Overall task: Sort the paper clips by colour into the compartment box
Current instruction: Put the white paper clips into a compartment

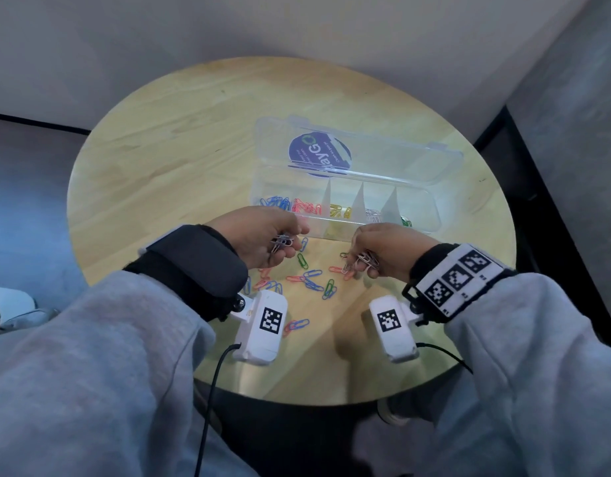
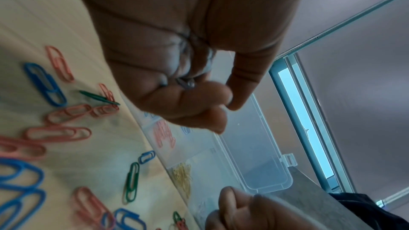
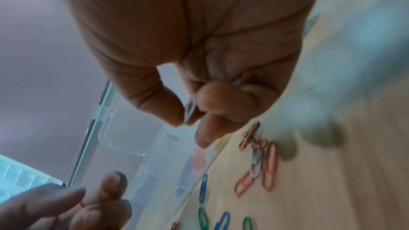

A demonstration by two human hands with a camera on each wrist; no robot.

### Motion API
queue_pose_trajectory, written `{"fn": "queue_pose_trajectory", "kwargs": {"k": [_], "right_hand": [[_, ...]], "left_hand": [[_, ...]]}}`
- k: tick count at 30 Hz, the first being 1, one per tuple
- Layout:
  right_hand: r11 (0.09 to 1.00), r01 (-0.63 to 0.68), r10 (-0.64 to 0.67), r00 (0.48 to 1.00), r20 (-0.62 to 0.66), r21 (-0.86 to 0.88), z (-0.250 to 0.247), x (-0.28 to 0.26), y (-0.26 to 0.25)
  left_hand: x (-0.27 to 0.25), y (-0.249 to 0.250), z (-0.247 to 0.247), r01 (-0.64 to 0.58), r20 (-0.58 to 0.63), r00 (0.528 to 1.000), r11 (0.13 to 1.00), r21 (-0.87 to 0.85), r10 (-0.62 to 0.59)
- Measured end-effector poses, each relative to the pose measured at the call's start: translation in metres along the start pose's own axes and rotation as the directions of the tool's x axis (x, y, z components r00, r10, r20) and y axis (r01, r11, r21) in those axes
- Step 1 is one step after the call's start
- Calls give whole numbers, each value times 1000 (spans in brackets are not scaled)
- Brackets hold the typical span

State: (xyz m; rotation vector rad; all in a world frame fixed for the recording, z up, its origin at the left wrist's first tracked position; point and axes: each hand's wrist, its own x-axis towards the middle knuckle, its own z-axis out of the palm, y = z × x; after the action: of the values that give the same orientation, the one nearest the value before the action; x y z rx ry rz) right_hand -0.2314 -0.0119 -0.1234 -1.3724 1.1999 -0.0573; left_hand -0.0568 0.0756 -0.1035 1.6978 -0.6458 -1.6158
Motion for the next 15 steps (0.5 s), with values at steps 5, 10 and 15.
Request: {"fn": "queue_pose_trajectory", "kwargs": {"k": [5, 10, 15], "right_hand": [[993, -45, 49, 998, 26, -109, -3, 0, 10], [931, 3, -6, 1000, -8, -366, -1, -4, 10], [600, 121, -175, 984, 18, -791, -1, -4, 4]], "left_hand": [[1, 0, -1, -3, 13, 1000, 1000, 13, 3], [0, -3, 2, 40, -10, 999, 984, 173, -39], [-1, -3, 5, 66, -27, 998, 965, 255, -61]]}}
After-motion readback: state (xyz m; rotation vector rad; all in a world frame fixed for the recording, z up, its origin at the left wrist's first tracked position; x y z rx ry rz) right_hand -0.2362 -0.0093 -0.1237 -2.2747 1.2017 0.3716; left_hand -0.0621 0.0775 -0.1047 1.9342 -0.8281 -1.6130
